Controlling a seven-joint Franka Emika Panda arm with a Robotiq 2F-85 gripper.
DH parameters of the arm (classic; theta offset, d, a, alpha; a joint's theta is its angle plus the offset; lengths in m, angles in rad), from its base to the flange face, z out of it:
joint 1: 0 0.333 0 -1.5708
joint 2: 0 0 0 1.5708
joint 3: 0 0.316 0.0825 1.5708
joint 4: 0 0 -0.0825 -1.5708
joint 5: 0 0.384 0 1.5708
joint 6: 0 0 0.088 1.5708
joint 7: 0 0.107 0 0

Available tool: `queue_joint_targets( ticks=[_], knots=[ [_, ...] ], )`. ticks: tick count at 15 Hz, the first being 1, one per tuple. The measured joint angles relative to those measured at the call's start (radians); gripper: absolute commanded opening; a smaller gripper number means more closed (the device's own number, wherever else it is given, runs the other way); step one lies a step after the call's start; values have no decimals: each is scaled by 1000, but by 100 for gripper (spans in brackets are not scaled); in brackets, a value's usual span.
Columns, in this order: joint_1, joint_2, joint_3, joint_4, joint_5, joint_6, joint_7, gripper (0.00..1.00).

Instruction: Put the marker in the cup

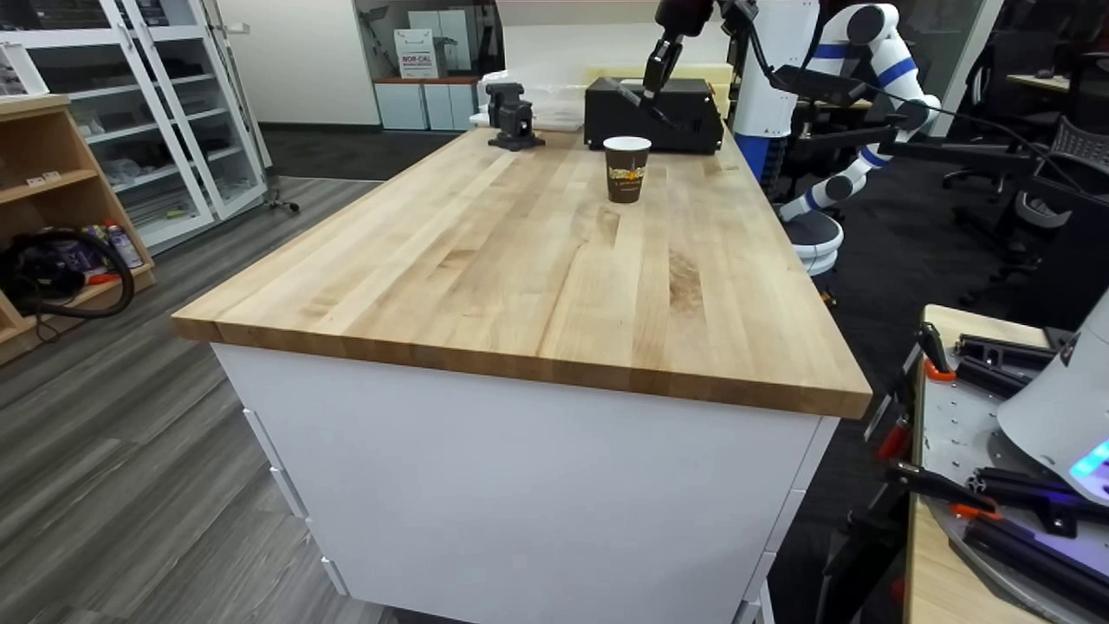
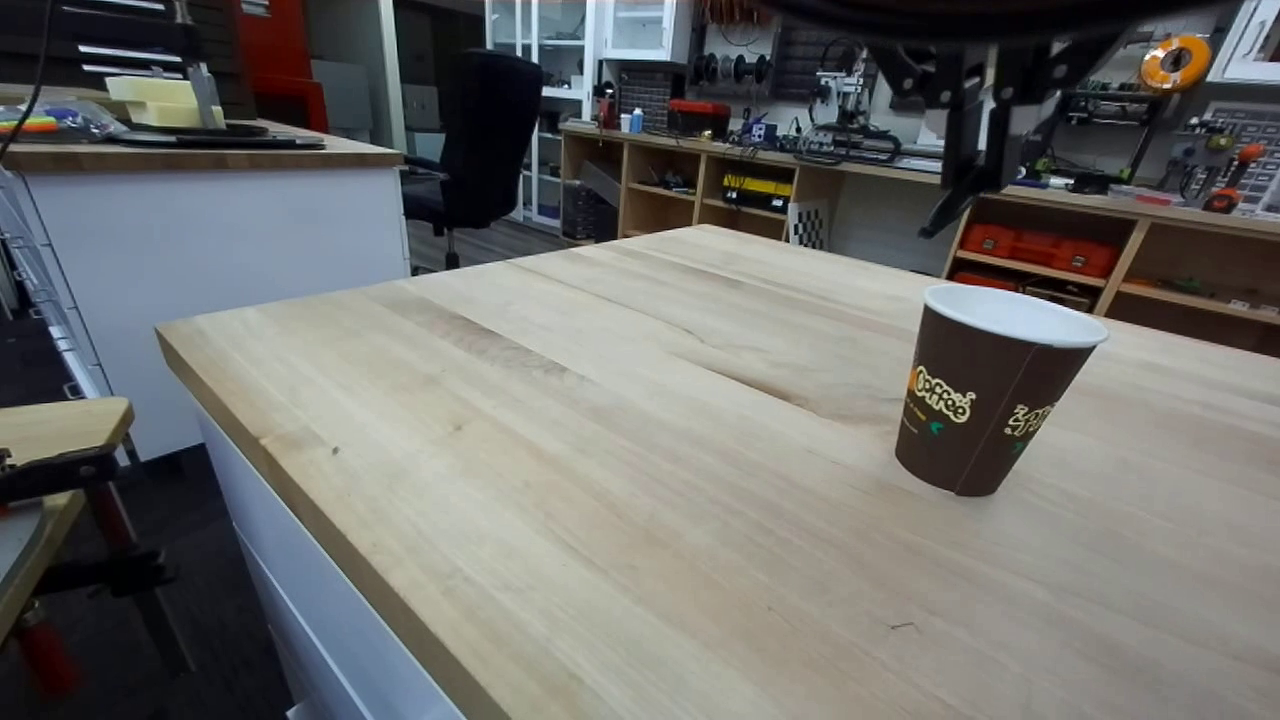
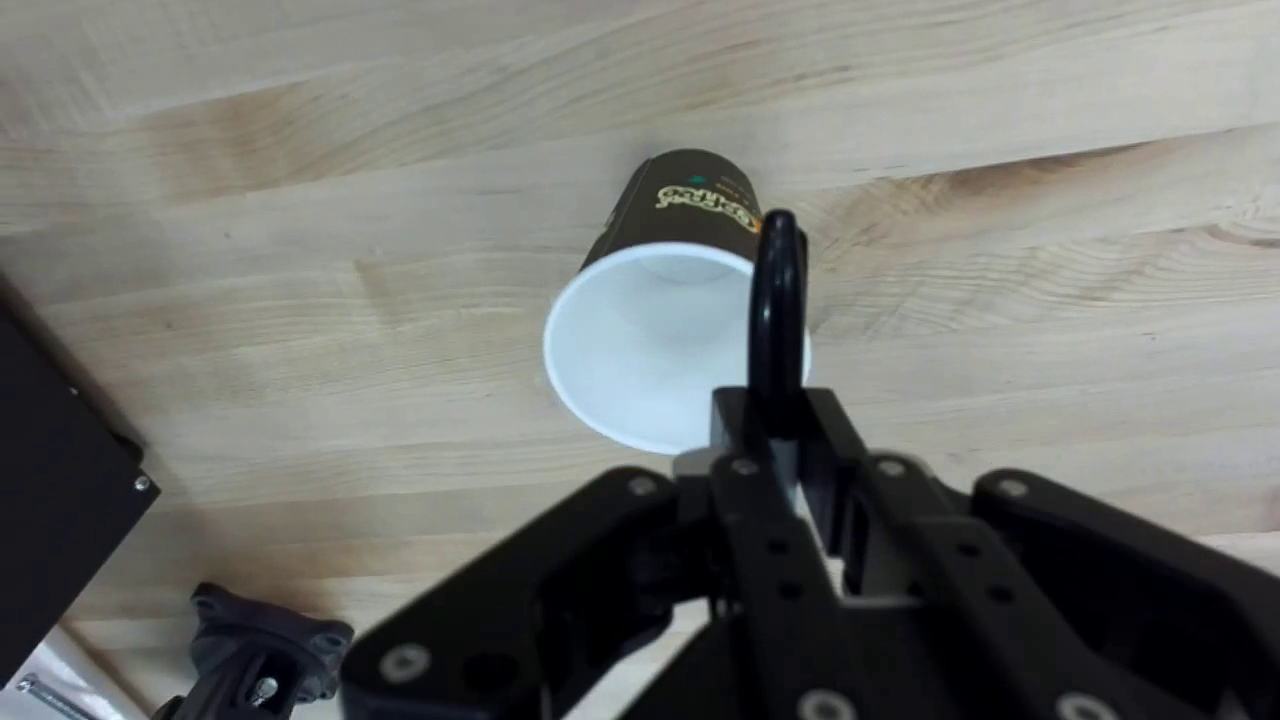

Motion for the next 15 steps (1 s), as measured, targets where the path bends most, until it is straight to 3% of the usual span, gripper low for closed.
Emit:
queue_joint_targets(
  ticks=[15],
  knots=[
    [-17, 122, 19, 124, 10, 75, -12, 7]
  ],
)
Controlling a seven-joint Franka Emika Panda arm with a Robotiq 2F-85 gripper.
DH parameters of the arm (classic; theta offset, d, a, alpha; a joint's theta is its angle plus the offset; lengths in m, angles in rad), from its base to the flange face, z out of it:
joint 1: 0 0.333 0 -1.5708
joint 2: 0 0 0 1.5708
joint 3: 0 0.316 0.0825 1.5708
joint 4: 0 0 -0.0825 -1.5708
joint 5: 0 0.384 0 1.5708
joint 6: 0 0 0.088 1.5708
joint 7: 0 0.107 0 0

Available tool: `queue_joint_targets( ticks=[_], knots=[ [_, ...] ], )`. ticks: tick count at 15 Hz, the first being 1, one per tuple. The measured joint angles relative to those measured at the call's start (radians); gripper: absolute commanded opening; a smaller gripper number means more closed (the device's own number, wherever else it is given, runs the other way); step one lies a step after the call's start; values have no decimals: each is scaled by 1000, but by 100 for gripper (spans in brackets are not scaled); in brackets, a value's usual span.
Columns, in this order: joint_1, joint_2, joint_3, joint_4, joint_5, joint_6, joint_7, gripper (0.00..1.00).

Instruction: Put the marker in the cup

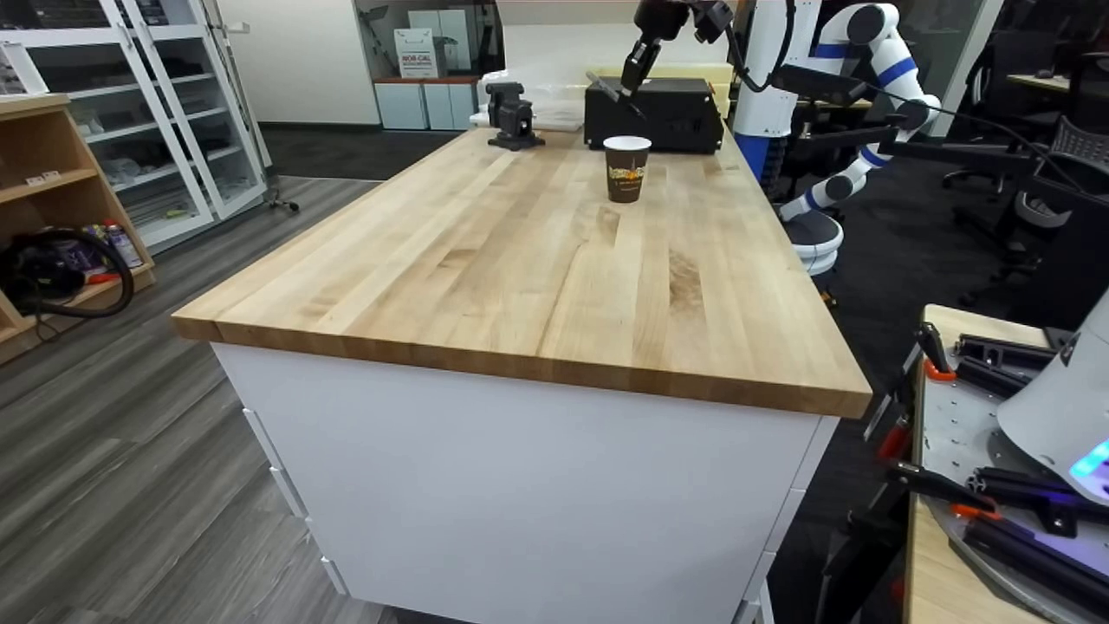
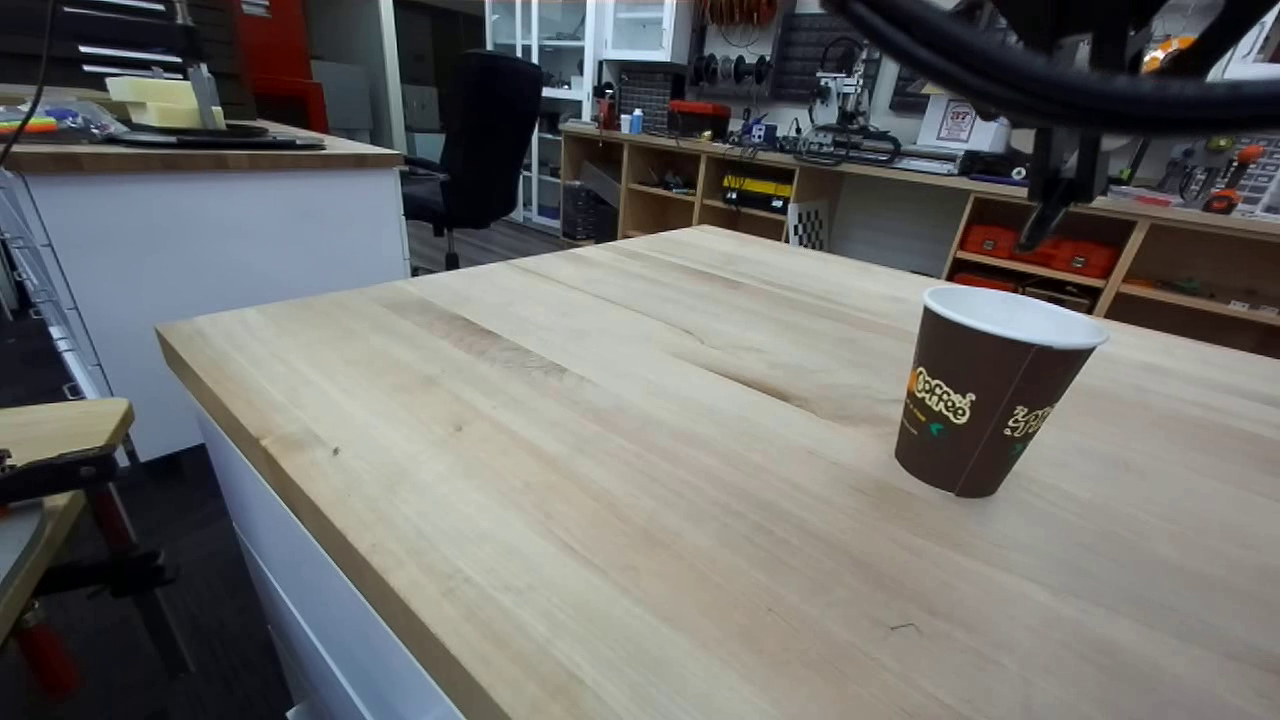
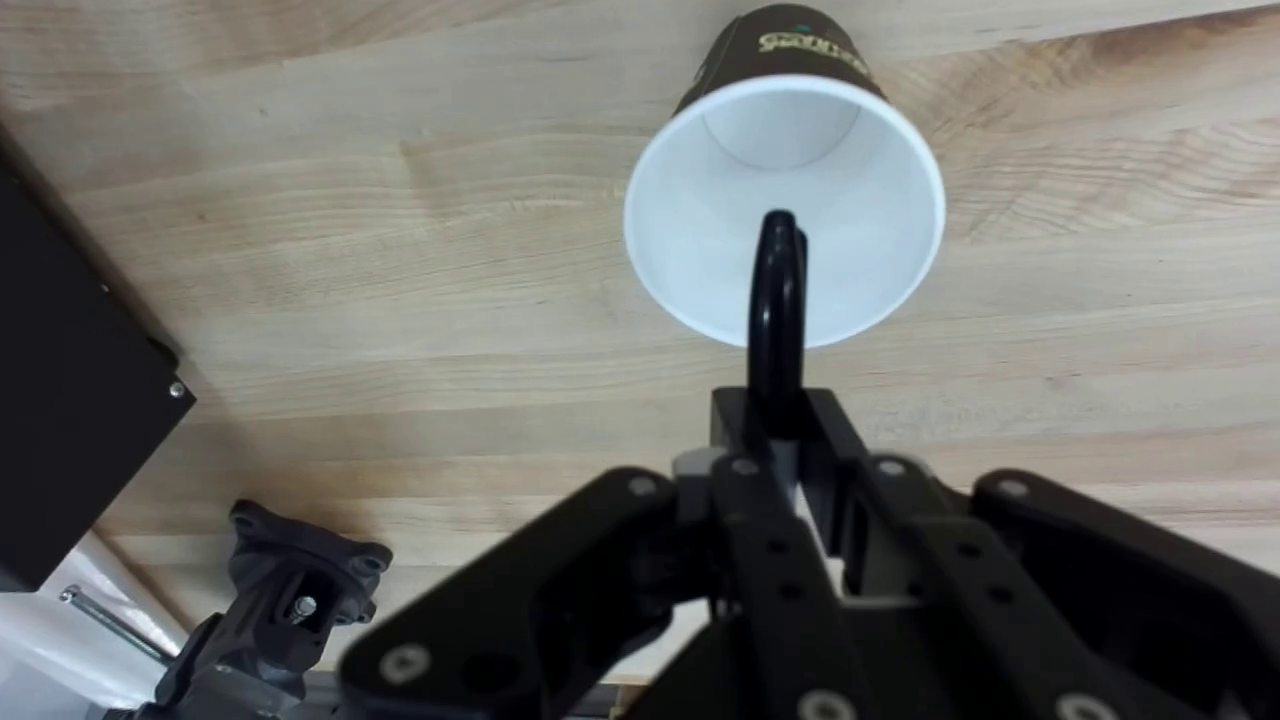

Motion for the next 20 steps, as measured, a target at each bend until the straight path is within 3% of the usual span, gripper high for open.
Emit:
queue_joint_targets(
  ticks=[1, 2, 3, 12, 20],
  knots=[
    [-1, 12, 4, 12, 1, 0, 0, 7],
    [-4, 24, 9, 25, 2, 0, 0, 31],
    [-8, 34, 14, 36, 3, 0, -1, 41],
    [-46, 63, 43, 73, 23, 0, -7, 97],
    [-53, 59, 44, 73, 24, 9, -7, 100]
  ],
)
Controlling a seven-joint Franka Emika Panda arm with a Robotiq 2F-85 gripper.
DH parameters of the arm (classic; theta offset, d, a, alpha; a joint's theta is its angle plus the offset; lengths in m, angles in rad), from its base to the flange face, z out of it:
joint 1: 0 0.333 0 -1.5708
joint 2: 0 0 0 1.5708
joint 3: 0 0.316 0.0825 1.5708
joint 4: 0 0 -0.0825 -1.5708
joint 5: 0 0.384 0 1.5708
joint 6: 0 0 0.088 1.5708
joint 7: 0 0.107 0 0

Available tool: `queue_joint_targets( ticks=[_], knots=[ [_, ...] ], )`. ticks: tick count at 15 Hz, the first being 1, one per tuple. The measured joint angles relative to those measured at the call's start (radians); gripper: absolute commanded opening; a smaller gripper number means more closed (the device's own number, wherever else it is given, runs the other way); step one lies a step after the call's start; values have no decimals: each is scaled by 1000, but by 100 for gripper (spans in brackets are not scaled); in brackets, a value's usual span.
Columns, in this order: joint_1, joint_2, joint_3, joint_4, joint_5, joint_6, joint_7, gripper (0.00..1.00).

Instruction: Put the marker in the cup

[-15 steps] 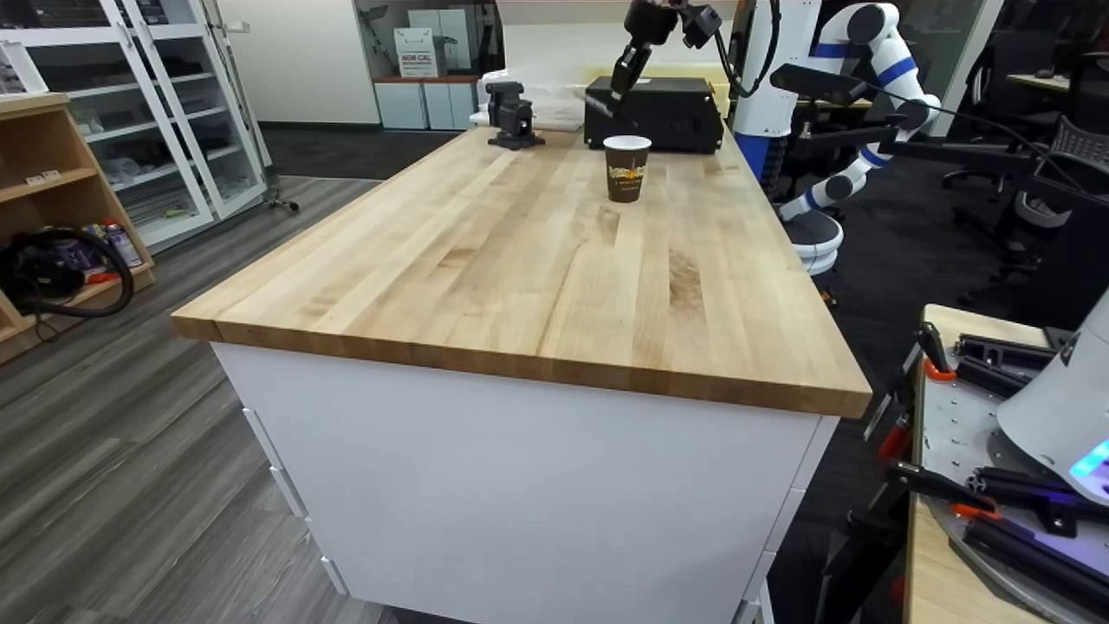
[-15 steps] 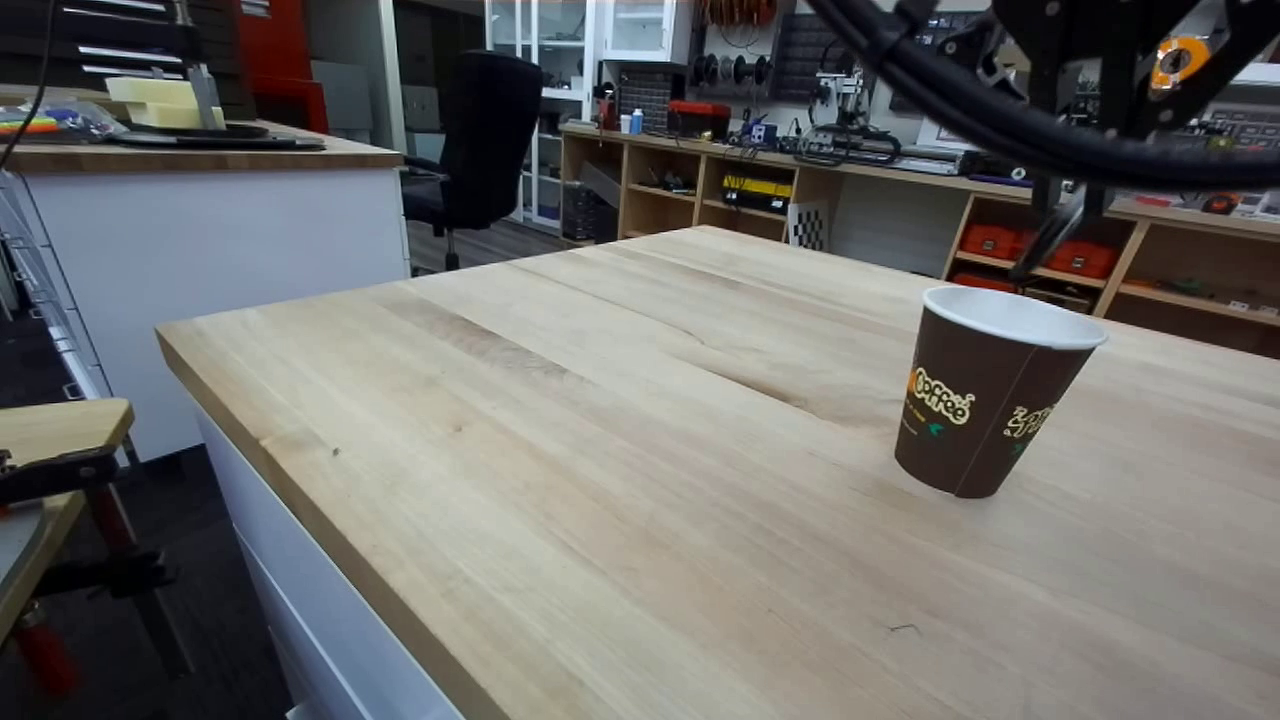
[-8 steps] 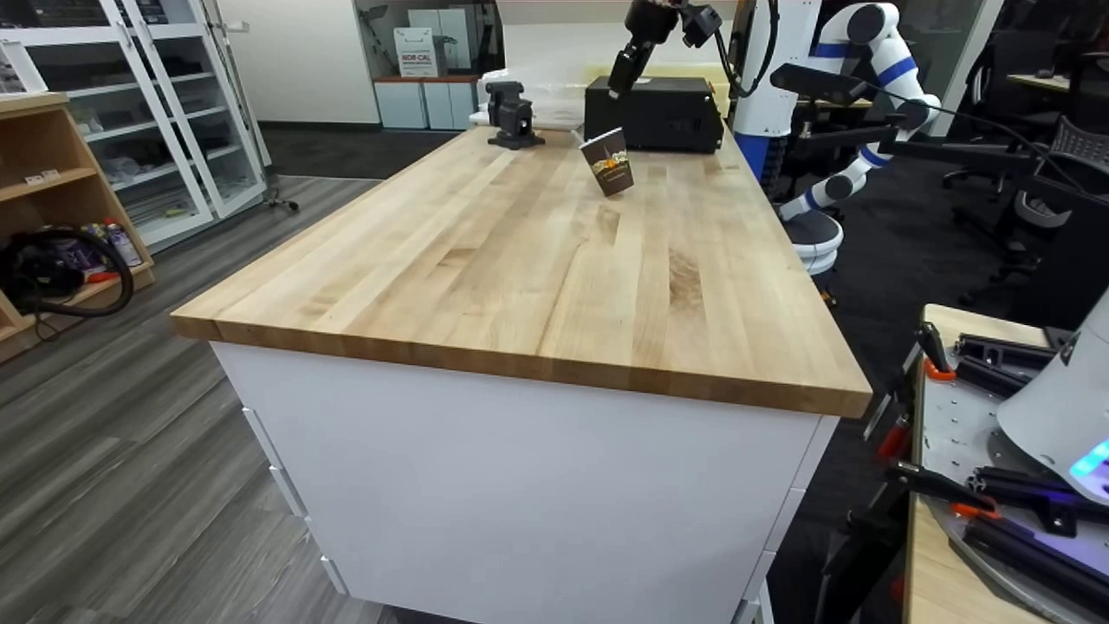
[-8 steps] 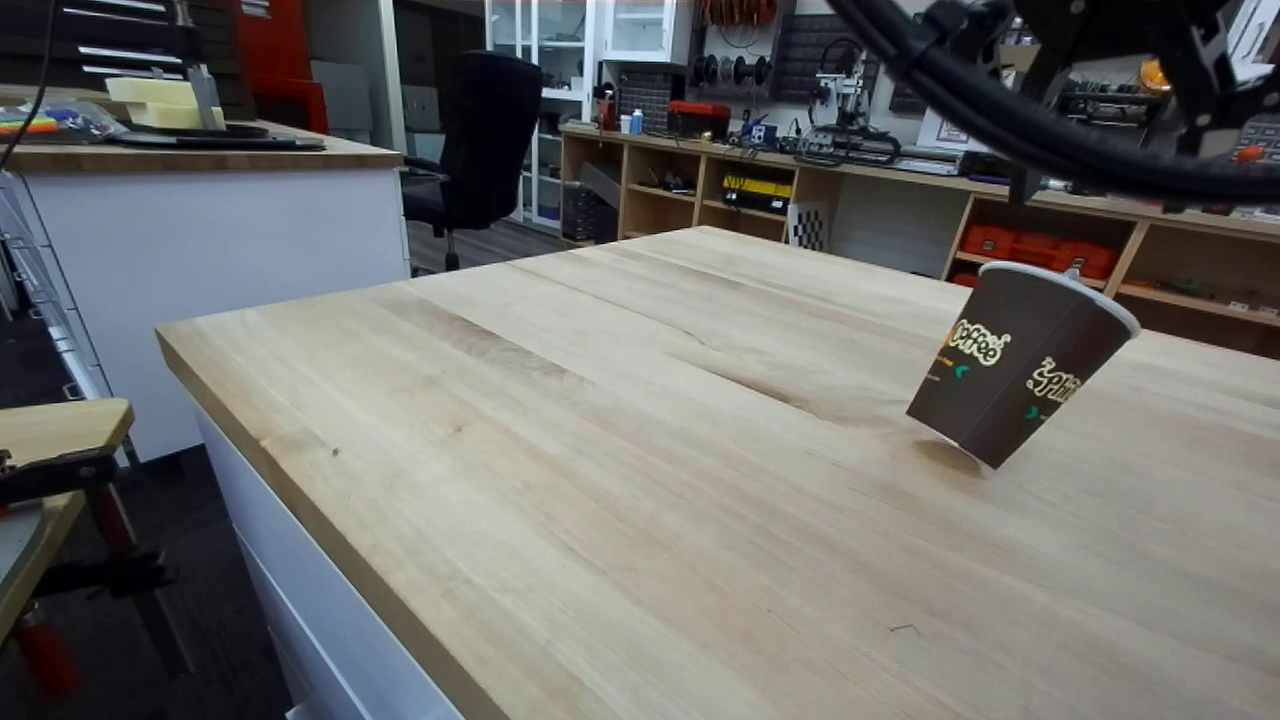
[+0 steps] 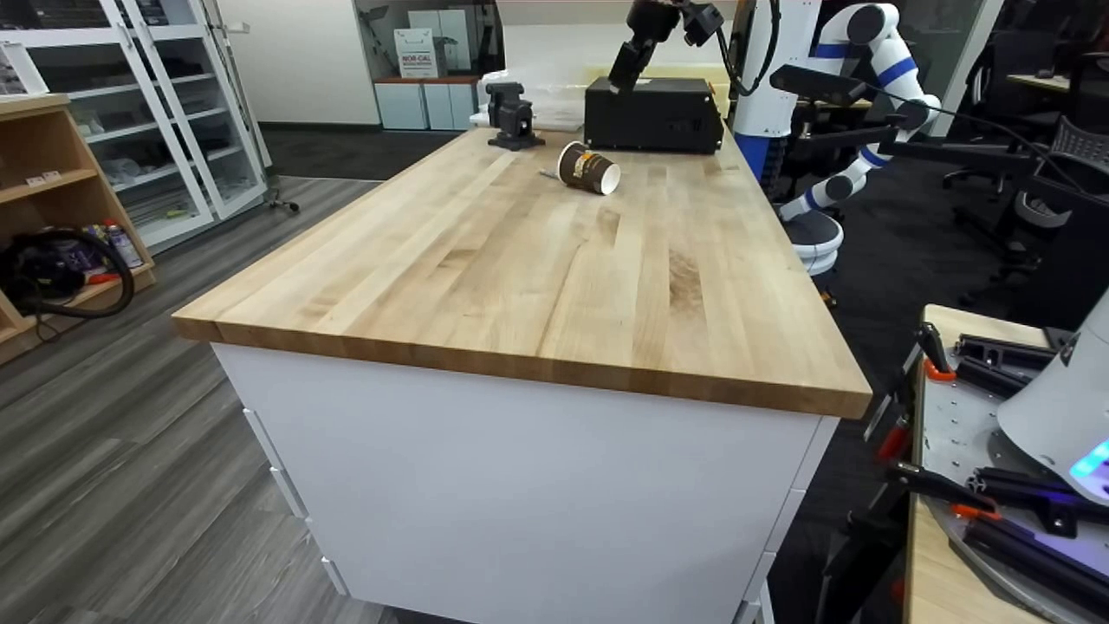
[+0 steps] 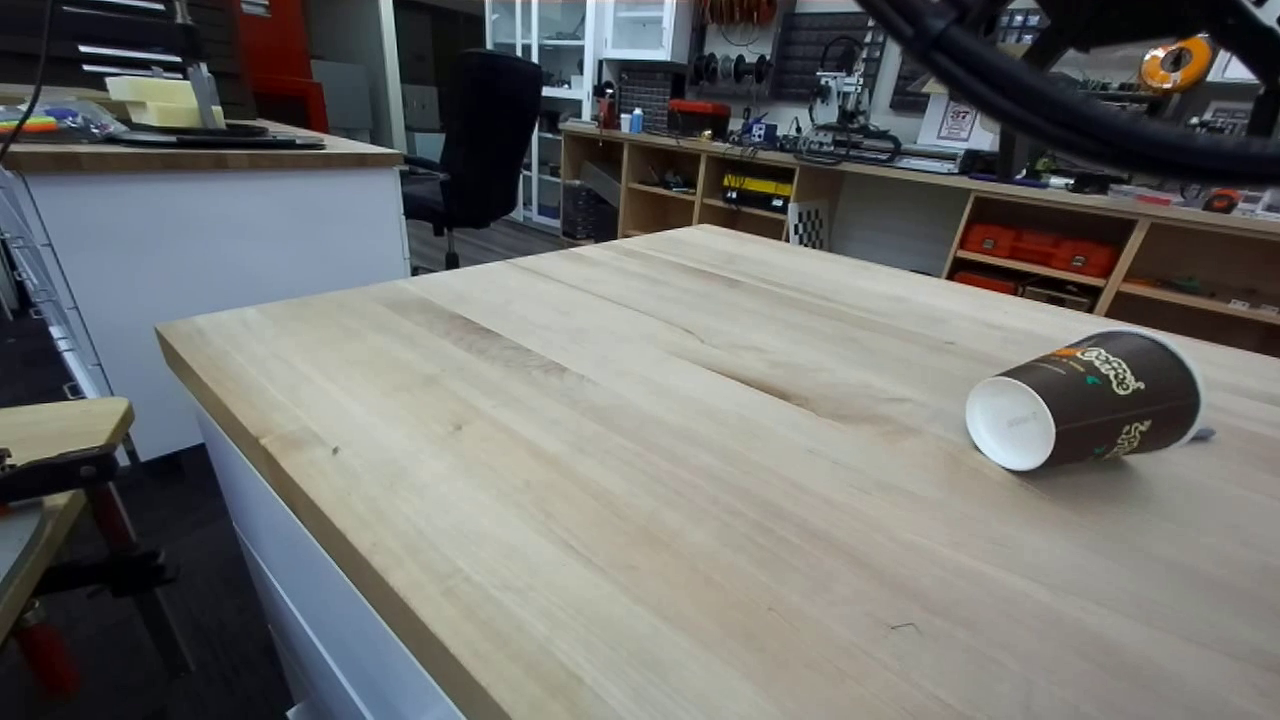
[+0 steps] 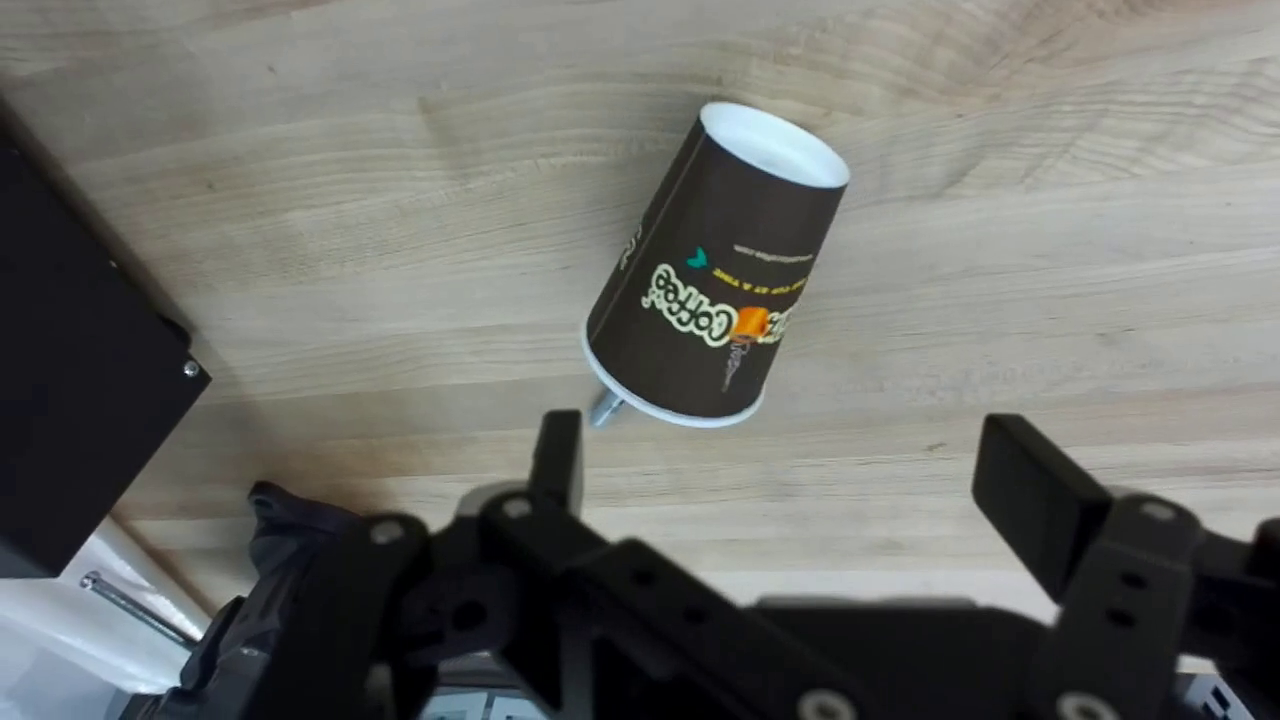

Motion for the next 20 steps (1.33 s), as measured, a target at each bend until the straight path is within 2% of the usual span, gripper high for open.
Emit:
queue_joint_targets(
  ticks=[4, 9, 14, 20],
  knots=[
    [0, -7, 11, -12, 5, -30, 0, 100],
    [8, -57, 21, -73, 5, -242, 0, 100],
    [13, -149, 13, -168, 1, -378, 29, 100],
    [22, -239, 6, -248, -3, -414, 50, 100]
  ],
)
